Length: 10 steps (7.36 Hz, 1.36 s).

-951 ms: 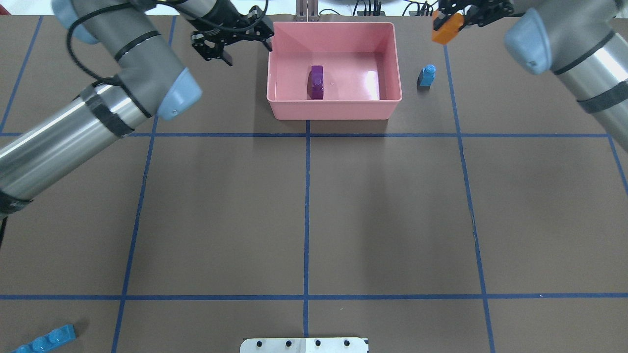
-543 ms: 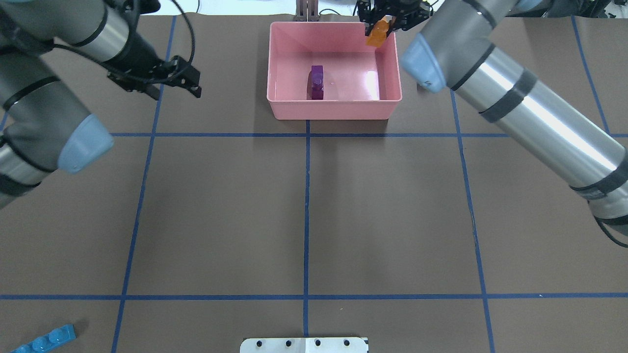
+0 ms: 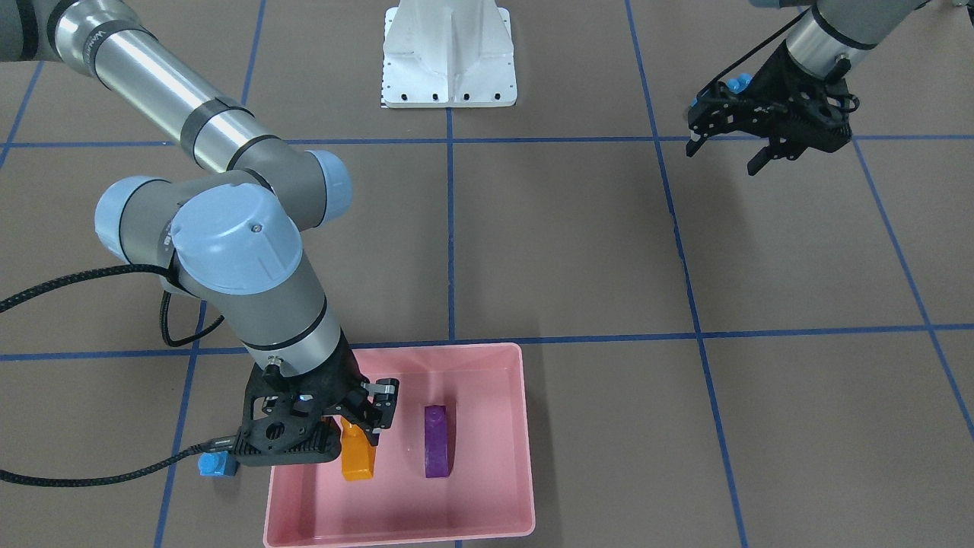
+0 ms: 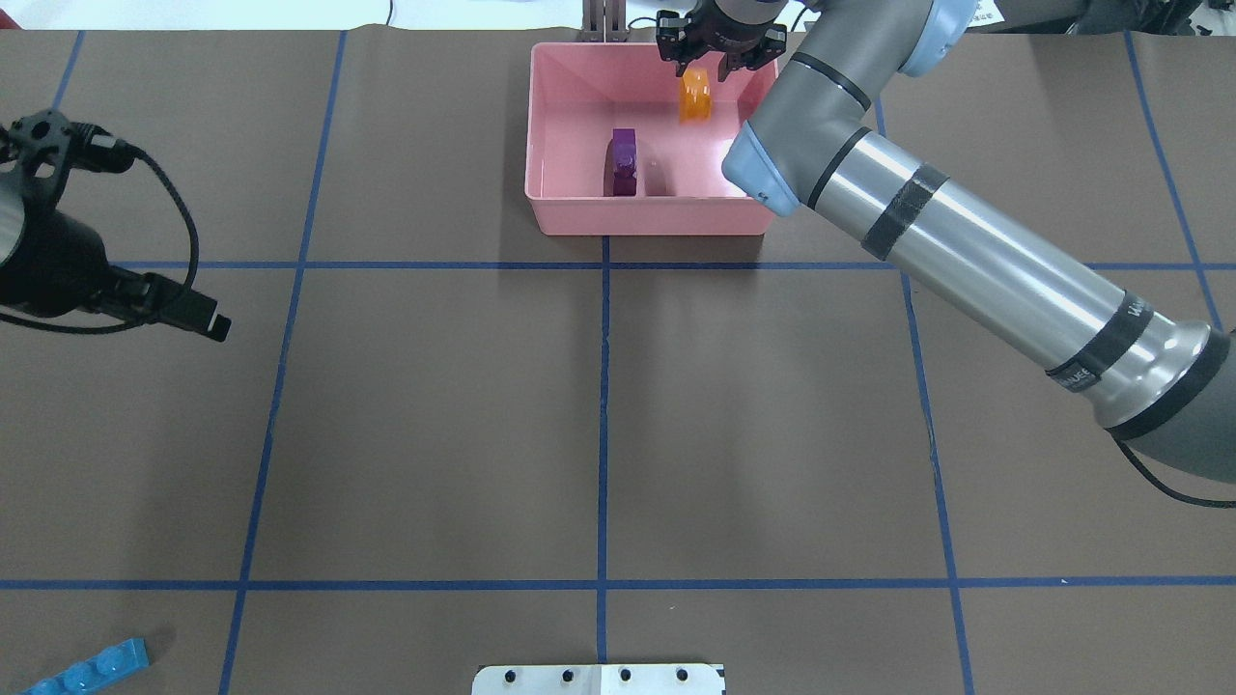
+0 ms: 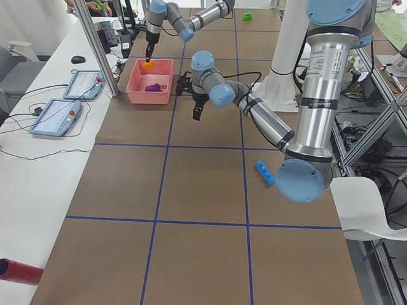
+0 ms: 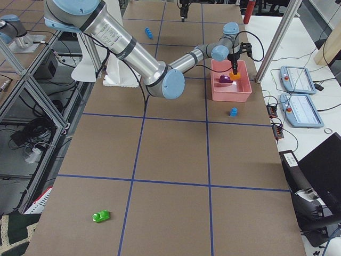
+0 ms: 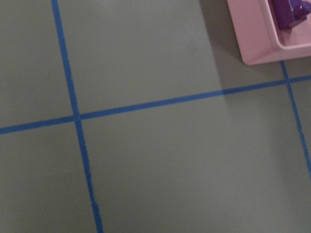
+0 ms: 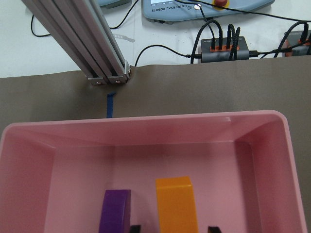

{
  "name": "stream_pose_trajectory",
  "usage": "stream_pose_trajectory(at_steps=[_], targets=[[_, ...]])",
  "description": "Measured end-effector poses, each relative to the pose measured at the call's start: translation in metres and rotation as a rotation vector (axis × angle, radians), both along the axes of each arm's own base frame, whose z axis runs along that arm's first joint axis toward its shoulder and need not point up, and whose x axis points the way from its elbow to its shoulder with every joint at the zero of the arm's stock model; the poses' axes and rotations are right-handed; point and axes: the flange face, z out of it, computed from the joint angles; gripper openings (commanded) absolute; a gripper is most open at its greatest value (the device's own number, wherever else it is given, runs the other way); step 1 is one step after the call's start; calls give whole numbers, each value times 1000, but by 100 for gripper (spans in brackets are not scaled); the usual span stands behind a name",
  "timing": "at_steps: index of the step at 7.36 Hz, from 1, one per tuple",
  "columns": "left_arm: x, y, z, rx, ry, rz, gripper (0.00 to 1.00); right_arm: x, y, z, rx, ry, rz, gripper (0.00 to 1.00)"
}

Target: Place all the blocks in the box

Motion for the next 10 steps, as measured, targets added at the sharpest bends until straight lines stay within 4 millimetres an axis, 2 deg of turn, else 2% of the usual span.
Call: stream_pose_trajectory(at_steps=[1, 3, 5, 7, 8, 10], targets=[[2, 21, 9, -8, -14, 33, 100, 8, -2, 17, 5, 13, -3, 100], [7, 45, 17, -17, -30, 76, 100, 19, -5, 49, 23, 54, 0, 99], [13, 51, 21, -13, -45, 89, 100, 49, -12, 93, 78, 115, -43, 99], [17, 53, 24, -10, -56, 90, 100, 74, -8, 153, 105, 118, -59, 99], [18, 52, 25, -12, -59, 91, 100, 78, -3, 177, 103, 124, -65, 98], [20, 52, 27, -13, -62, 94, 100, 69, -5, 201, 68, 144, -65, 99]])
